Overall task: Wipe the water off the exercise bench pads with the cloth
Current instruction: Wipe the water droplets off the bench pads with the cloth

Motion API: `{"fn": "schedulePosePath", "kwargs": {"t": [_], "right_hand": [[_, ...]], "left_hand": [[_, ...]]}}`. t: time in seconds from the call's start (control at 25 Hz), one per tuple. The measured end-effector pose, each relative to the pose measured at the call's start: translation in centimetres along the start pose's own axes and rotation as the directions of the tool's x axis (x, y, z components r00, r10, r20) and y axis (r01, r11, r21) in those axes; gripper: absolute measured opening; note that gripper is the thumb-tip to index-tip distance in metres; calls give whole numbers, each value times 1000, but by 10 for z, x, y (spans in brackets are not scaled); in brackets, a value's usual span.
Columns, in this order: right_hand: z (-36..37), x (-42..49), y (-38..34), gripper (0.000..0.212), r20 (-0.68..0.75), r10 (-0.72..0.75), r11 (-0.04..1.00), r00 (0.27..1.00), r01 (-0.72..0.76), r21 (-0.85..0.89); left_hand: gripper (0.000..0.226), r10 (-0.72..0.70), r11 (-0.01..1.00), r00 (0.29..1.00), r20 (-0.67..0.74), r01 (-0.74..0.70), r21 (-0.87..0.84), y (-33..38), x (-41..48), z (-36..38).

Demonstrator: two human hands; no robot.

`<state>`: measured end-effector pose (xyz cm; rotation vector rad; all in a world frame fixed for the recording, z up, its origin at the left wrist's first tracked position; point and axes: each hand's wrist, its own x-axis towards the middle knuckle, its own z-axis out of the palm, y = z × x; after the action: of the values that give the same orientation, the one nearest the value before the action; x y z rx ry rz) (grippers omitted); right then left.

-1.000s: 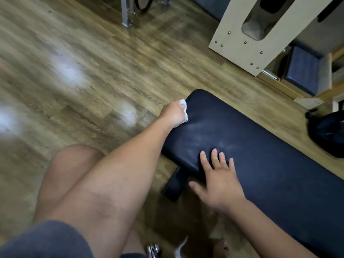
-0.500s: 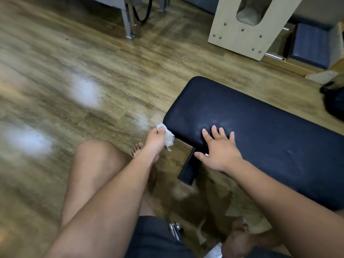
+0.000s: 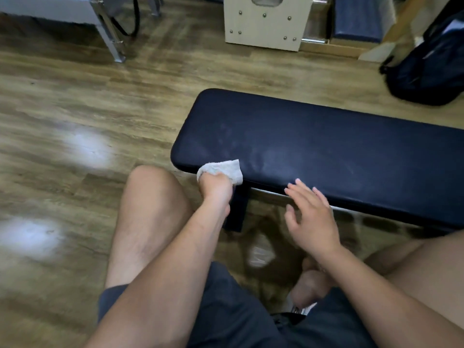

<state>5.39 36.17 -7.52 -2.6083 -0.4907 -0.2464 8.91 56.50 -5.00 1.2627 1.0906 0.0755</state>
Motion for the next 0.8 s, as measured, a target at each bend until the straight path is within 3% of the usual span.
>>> {"fn": "schedulePosePath", "kwargs": {"t": [0.12,0.24,0.4,0.52,0.68,0.8], "right_hand": [[-5,-16,18,40,-48,46,998,998,-44,42],[-10,-12,20,38,-134,24,993,991,-9,115],[-1,2,15,43,-79,-127,988,989,133,73],[14,26,-10,43,-37,-46,999,998,46,-1],[36,59,-37,37,125,20,995,992,-8,-102],[35,66,-18,24,100,-27,993,995,38,-108]], "left_hand": [[25,10,1000,999,38,-11,27,-15,-9,18],[39,75,984,961,266,-114,134,-39,-34,40],[47,41,954,931,362,-144,263,-45,-57,50],[67,-40,976,856,515,-76,203,-22,-52,31],[85,-112,958,925,363,3,288,-8,-43,13],[79,26,890,958,286,-152,430,-5,-44,10]]}}
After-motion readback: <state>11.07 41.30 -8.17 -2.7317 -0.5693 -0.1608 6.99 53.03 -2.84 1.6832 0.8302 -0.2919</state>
